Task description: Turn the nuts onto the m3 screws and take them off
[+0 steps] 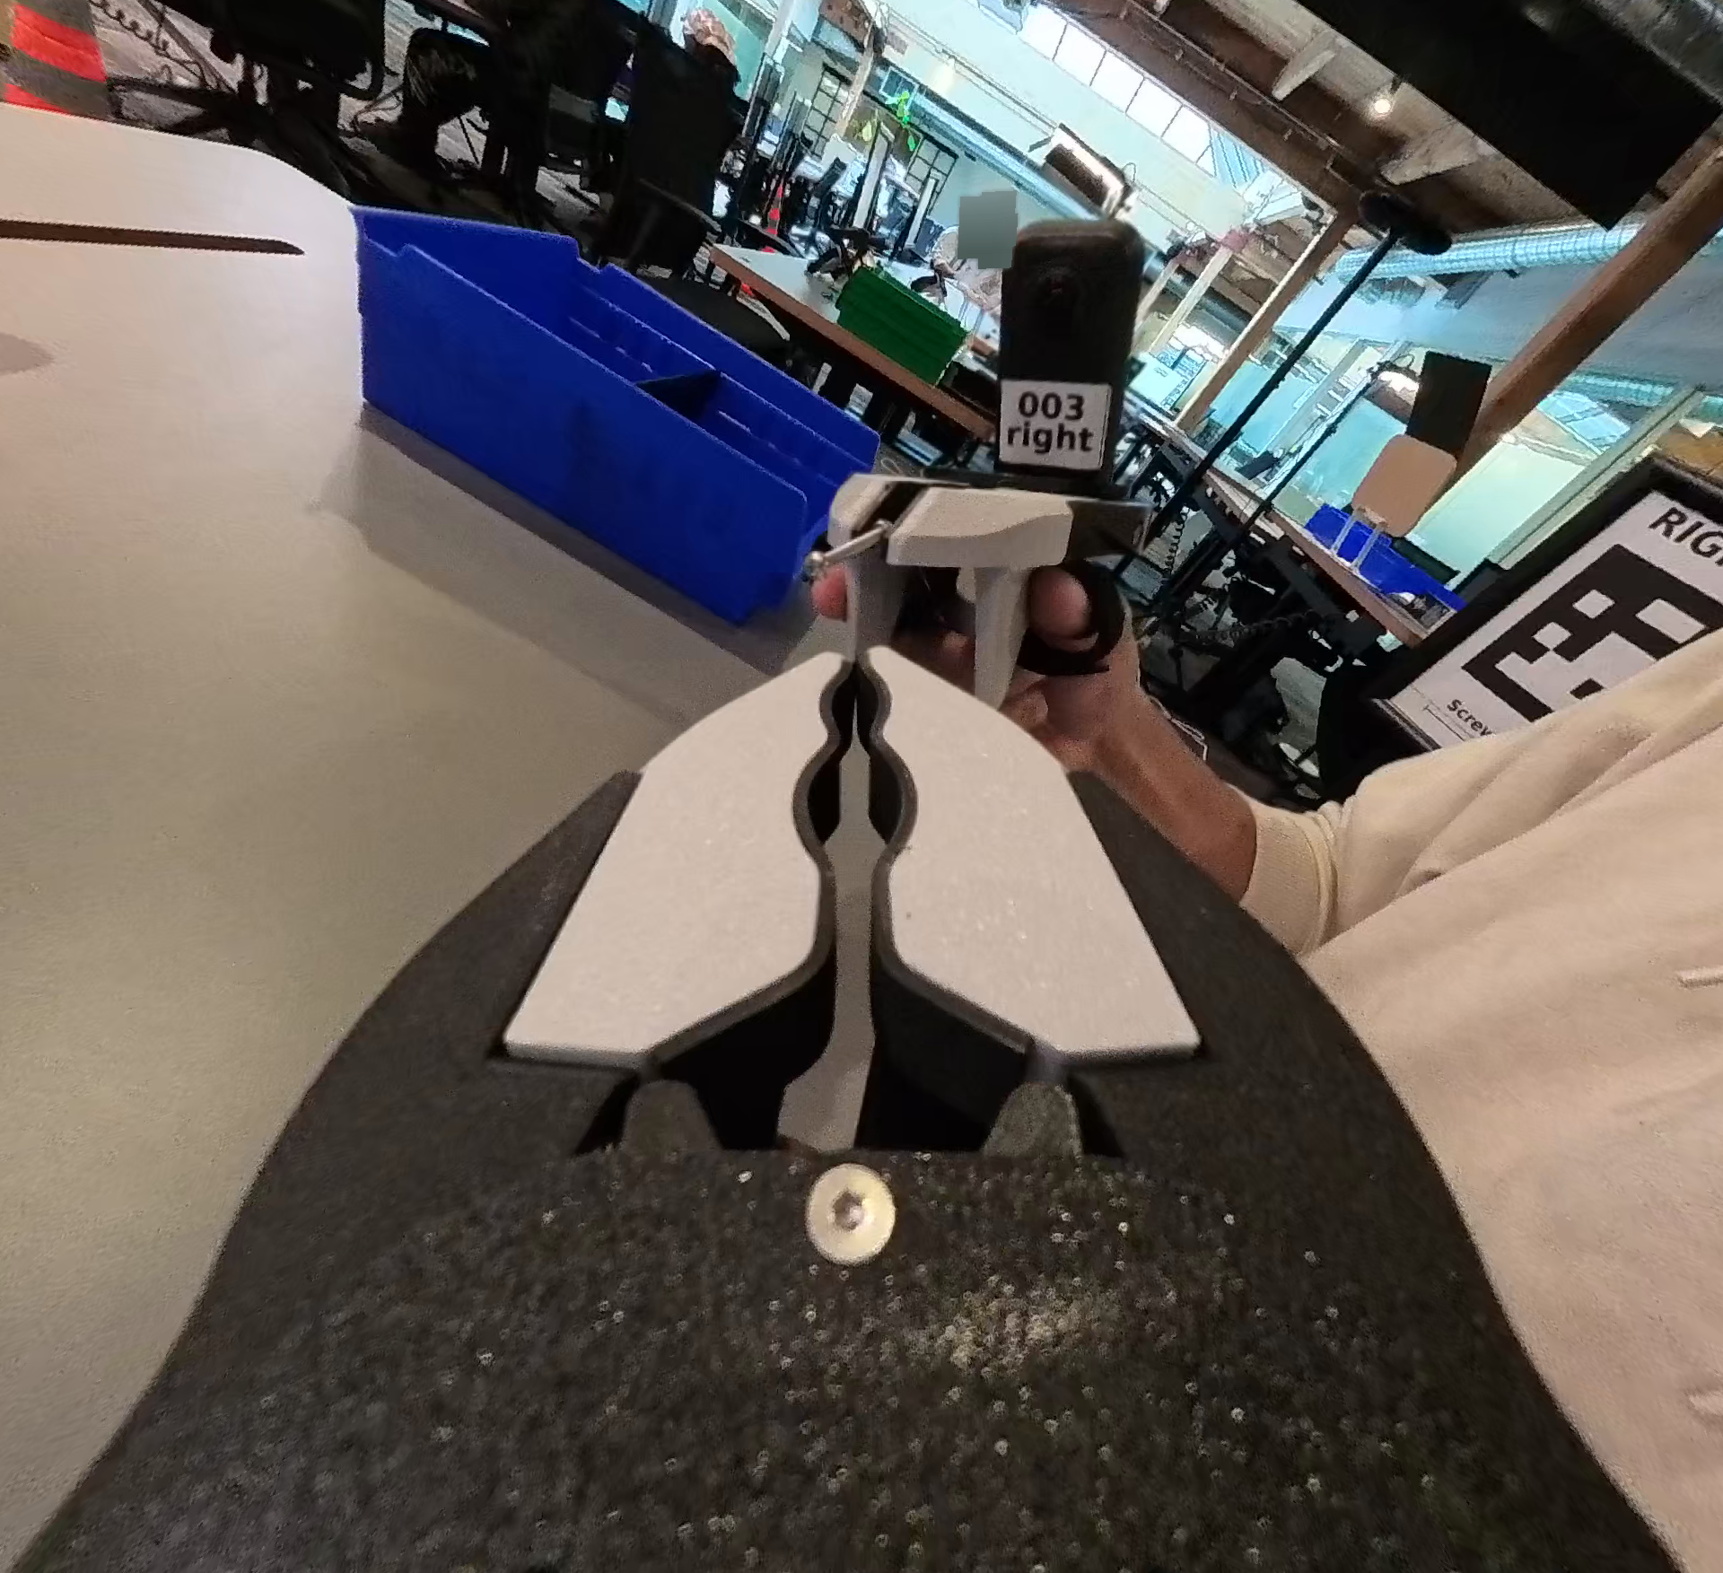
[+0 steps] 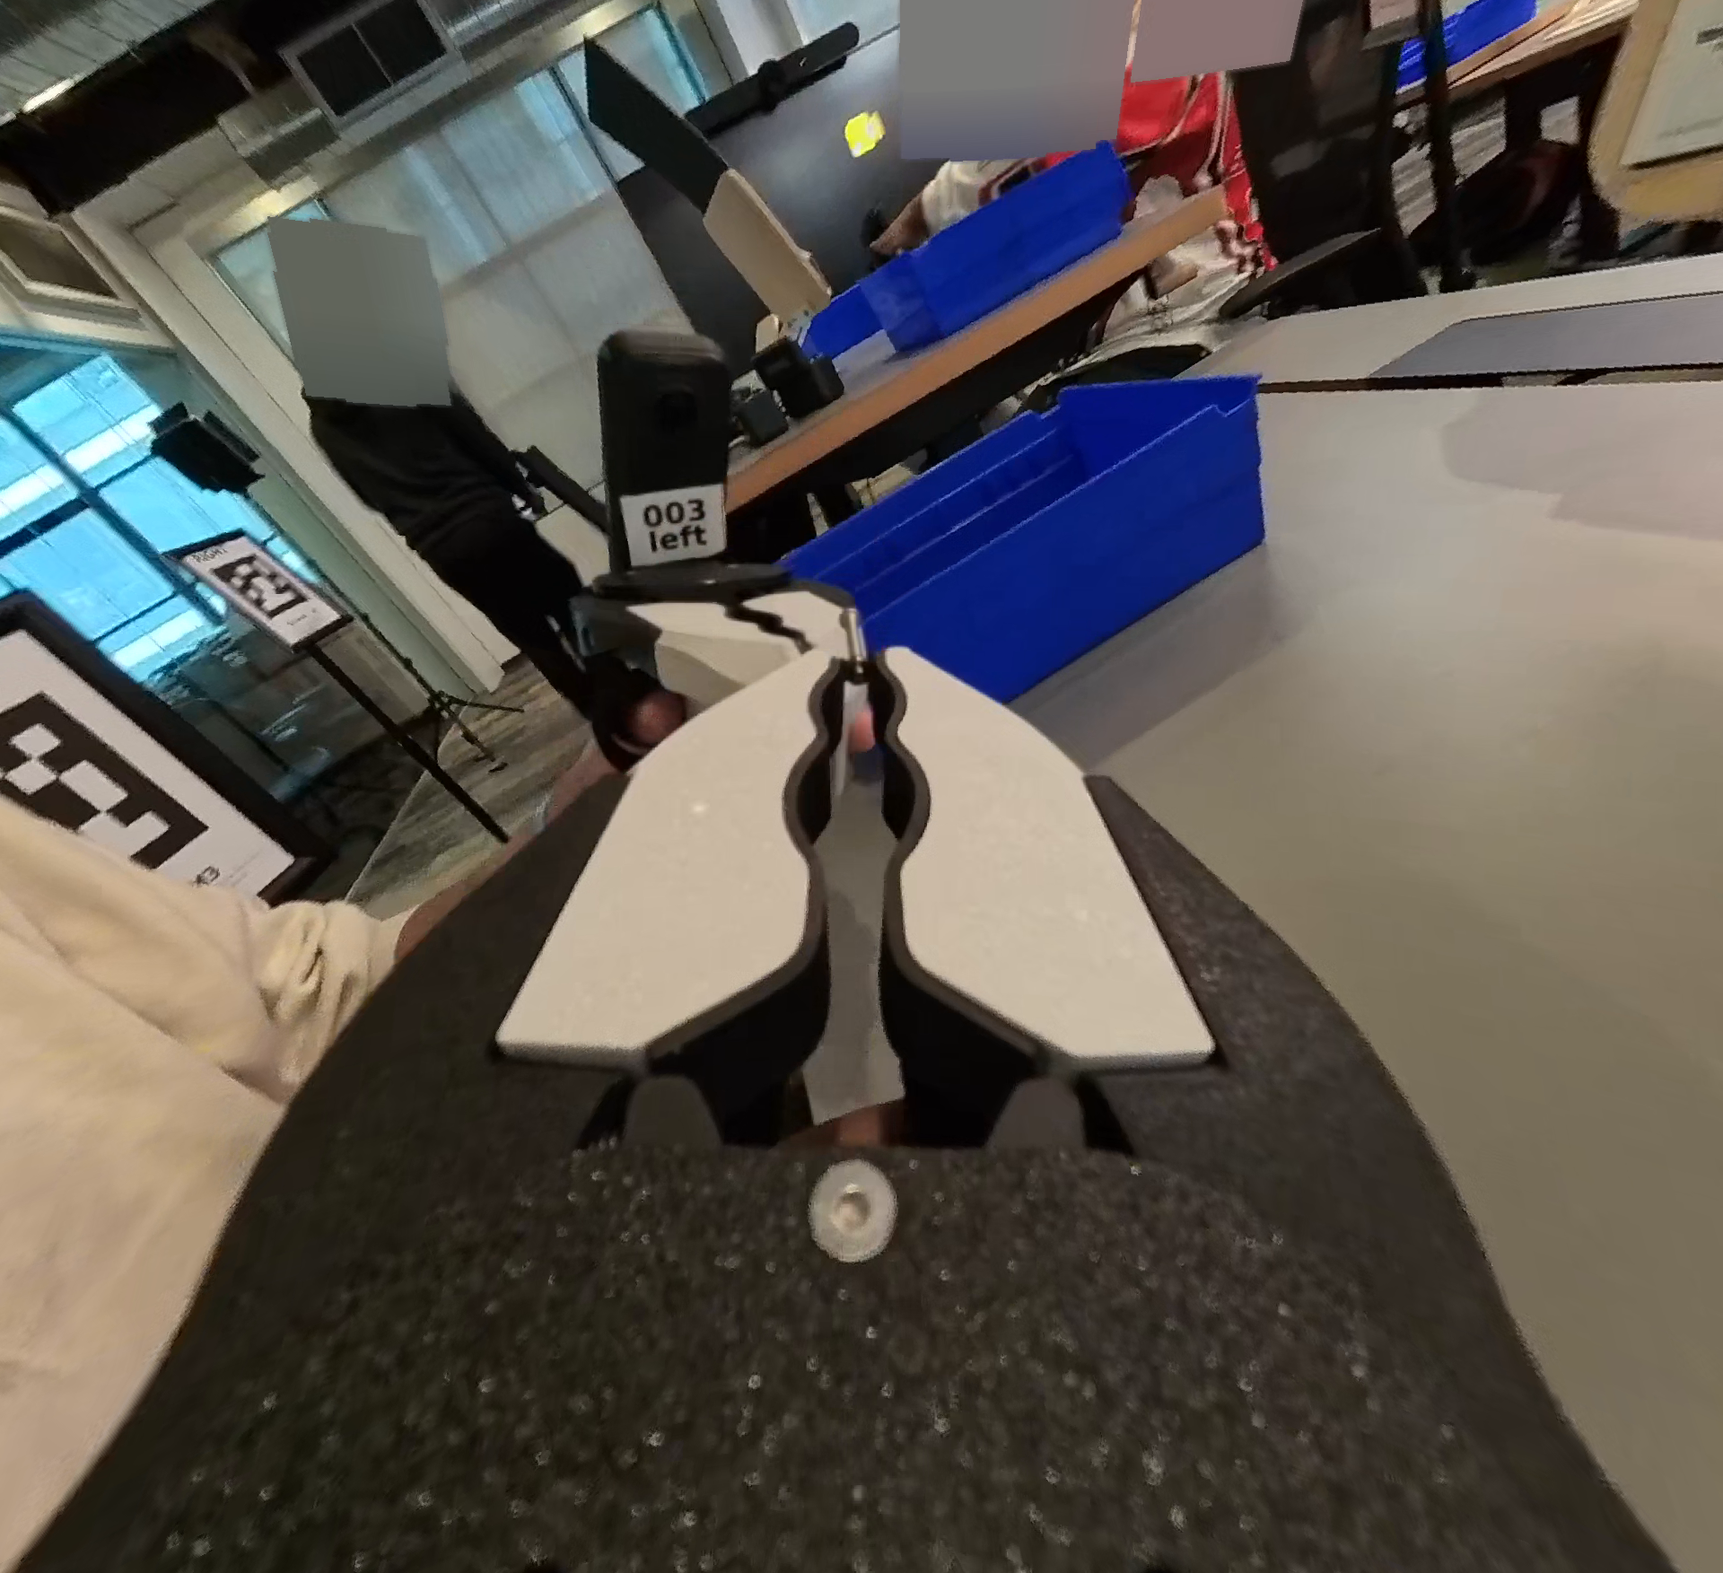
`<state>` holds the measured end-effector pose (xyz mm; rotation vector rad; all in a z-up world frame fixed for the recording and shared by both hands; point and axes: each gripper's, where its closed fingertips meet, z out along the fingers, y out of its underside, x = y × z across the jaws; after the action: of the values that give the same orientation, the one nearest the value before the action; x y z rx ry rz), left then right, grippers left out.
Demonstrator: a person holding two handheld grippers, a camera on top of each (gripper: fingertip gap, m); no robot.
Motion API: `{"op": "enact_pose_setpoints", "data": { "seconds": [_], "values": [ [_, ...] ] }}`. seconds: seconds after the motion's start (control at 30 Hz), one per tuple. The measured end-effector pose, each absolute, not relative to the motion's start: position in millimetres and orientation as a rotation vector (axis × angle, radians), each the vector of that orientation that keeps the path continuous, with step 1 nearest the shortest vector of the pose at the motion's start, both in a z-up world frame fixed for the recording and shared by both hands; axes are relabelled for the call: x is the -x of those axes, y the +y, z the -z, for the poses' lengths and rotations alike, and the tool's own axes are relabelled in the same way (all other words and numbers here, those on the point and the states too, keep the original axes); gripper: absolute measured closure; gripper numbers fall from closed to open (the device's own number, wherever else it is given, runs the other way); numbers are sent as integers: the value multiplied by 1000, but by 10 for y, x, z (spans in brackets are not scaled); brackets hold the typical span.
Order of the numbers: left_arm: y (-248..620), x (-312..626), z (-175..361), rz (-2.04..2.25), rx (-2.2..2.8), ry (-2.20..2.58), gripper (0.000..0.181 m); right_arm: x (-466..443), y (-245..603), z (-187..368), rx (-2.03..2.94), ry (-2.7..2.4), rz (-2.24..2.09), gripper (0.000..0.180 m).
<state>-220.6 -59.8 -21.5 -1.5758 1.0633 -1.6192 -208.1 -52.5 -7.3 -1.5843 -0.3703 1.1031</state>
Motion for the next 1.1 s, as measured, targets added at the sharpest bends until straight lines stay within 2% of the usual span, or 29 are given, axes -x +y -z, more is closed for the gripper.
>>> {"op": "enact_pose_setpoints", "data": {
  "seconds": [0.17,0.27,0.37,0.53,0.7,0.83,1.1],
  "values": [
    [-557,2246,269,1613,1581,1063,181,2112,-504,110,1599,-423,-1084,175],
    [-607,2339,372,1554,1586,1242,179,2115,-554,148,1627,-521,-1102,175],
    [-522,2402,495,1329,1586,1395,155,2112,-638,159,1654,-655,-1089,175],
    [-646,2350,533,1185,1496,1623,152,2160,-696,241,1705,-767,-1059,174],
    [-731,2245,525,1150,1445,1693,153,2210,-736,348,1732,-806,-1031,174],
    [-752,2215,514,1144,1417,1686,176,2171,-750,393,1755,-818,-1005,175],
    [-837,2154,660,1123,1425,1718,176,2237,-729,309,1717,-792,-1050,175]
  ]
}}
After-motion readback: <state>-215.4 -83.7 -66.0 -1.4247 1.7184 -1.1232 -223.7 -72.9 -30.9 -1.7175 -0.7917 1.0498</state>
